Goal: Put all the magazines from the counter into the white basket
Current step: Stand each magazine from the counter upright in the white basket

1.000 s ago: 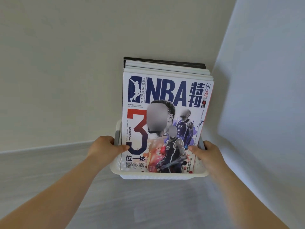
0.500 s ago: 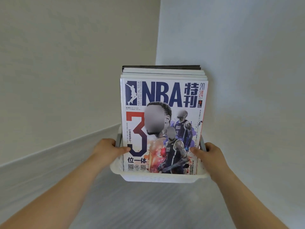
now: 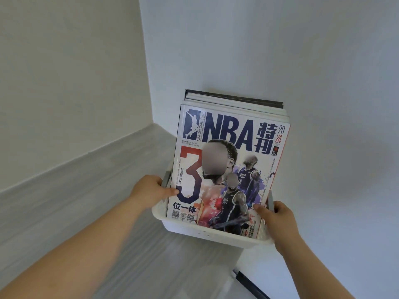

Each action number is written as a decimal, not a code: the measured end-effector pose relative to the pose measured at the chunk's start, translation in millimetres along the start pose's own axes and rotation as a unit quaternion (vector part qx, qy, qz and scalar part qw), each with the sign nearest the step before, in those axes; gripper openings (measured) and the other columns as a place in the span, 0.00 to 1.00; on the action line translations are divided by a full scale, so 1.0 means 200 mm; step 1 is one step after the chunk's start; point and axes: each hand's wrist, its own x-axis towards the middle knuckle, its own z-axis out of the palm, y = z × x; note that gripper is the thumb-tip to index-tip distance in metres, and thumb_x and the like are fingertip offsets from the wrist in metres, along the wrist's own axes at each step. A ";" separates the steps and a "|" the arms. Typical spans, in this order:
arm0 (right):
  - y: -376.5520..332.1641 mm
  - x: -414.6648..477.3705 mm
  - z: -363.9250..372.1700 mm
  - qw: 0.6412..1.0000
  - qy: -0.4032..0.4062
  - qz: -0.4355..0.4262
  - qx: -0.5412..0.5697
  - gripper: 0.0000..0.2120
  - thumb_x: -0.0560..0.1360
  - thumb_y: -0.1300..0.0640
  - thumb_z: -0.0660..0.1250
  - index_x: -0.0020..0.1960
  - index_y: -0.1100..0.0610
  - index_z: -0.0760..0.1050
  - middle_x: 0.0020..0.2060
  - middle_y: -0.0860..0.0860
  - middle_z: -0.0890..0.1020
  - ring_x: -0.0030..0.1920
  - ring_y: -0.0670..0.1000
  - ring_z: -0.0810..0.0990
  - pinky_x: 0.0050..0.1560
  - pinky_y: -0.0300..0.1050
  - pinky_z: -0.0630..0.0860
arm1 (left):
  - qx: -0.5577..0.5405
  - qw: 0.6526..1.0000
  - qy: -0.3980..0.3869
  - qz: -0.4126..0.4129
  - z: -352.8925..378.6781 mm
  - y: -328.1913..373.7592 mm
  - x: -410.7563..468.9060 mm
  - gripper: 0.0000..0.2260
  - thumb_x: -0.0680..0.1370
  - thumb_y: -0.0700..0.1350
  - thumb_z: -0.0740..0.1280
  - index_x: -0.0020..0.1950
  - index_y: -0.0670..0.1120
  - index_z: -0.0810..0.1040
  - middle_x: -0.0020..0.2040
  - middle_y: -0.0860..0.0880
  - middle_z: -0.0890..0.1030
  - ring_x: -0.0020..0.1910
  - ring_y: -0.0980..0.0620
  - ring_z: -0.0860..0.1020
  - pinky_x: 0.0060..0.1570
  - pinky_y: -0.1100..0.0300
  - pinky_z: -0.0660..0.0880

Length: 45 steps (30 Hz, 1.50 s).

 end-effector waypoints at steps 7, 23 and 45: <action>0.14 0.02 -0.09 0.999 0.034 0.037 0.020 0.09 0.72 0.60 0.66 0.36 0.53 0.68 0.33 0.52 0.77 0.34 0.51 0.77 0.31 0.42 0.70 | 0.050 0.998 -0.040 0.018 0.16 0.09 0.09 0.15 0.67 0.49 0.73 0.30 0.46 0.70 0.30 0.51 0.74 0.30 0.55 0.72 0.28 0.62 0.64; 0.19 0.17 -0.01 0.990 0.049 0.074 0.113 0.09 0.72 0.54 0.66 0.36 0.54 0.69 0.34 0.52 0.78 0.34 0.51 0.77 0.30 0.42 0.69 | 0.131 0.986 -0.101 0.032 0.20 0.29 0.41 0.11 0.69 0.48 0.71 0.35 0.45 0.73 0.37 0.49 0.77 0.40 0.49 0.74 0.37 0.60 0.68; 0.01 0.30 -0.10 0.998 -0.032 -0.051 -0.008 0.39 0.65 0.59 0.73 0.70 0.54 0.55 0.66 0.54 0.69 0.63 0.56 0.72 0.59 0.59 0.74 | 0.129 0.980 -0.107 0.109 0.22 0.35 0.33 0.40 0.67 0.42 0.73 0.72 0.50 0.53 0.70 0.48 0.68 0.67 0.46 0.69 0.64 0.49 0.68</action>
